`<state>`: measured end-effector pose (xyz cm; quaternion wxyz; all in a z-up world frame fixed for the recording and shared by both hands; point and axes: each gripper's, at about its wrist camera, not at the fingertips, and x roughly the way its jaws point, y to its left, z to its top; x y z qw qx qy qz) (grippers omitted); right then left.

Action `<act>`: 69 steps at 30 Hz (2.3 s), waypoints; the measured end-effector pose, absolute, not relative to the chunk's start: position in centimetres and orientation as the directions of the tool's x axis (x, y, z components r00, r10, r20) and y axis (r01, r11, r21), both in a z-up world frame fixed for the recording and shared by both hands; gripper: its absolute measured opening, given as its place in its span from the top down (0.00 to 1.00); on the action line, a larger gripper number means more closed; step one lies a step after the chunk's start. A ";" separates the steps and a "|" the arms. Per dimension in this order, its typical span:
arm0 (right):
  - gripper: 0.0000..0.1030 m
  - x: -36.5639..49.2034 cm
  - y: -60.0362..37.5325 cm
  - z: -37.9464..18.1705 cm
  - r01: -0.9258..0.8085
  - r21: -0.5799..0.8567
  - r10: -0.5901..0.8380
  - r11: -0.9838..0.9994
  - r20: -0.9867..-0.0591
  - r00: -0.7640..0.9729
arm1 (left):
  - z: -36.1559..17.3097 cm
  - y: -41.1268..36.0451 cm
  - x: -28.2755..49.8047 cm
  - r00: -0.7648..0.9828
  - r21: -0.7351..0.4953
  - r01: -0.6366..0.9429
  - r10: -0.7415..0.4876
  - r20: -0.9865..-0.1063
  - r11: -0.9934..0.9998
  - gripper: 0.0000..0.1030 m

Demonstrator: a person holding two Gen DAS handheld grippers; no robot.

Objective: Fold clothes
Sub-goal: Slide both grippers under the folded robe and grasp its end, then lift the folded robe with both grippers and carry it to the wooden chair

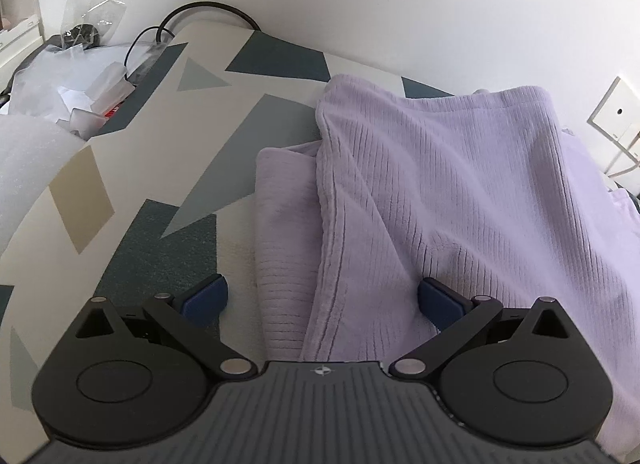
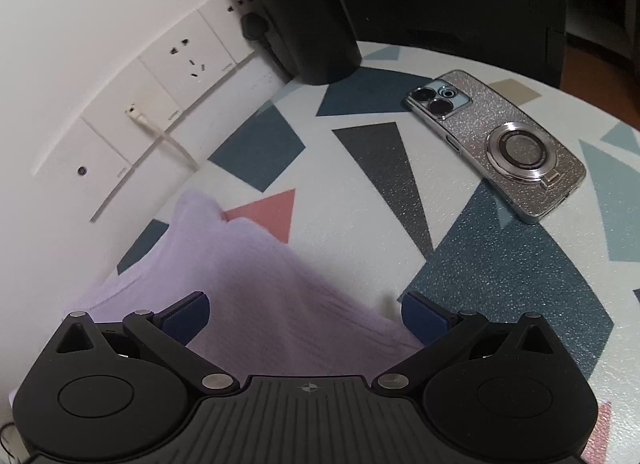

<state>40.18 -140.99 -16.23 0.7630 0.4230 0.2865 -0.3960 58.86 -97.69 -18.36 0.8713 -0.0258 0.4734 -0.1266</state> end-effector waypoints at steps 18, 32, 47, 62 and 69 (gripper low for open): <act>0.01 46.5 -138.9 -18.3 0.571 0.296 -0.135 0.766 -0.793 0.593 | -17.9 -98.7 59.5 0.443 -0.230 0.279 -0.337 -0.830 0.933 0.02; 0.01 47.2 -137.2 -18.0 0.365 0.272 0.002 0.891 -0.803 0.595 | -18.1 -102.2 57.0 0.459 -0.174 0.365 -0.339 -0.821 0.915 0.00; 0.01 48.7 -135.8 -18.0 0.249 0.220 0.042 0.943 -0.822 0.568 | -18.1 -103.2 56.2 0.471 -0.147 0.287 -0.273 -0.838 0.947 0.00; 0.65 47.6 -131.4 -16.5 0.045 0.296 0.208 0.954 -0.763 0.612 | -13.9 -101.0 48.0 0.550 -0.186 0.065 -0.191 -0.813 0.980 0.61; 0.72 45.3 -130.6 -12.1 -0.094 0.492 0.389 0.866 -0.542 0.745 | -6.3 -97.2 44.1 0.703 -0.194 -0.002 -0.137 -0.698 0.981 0.66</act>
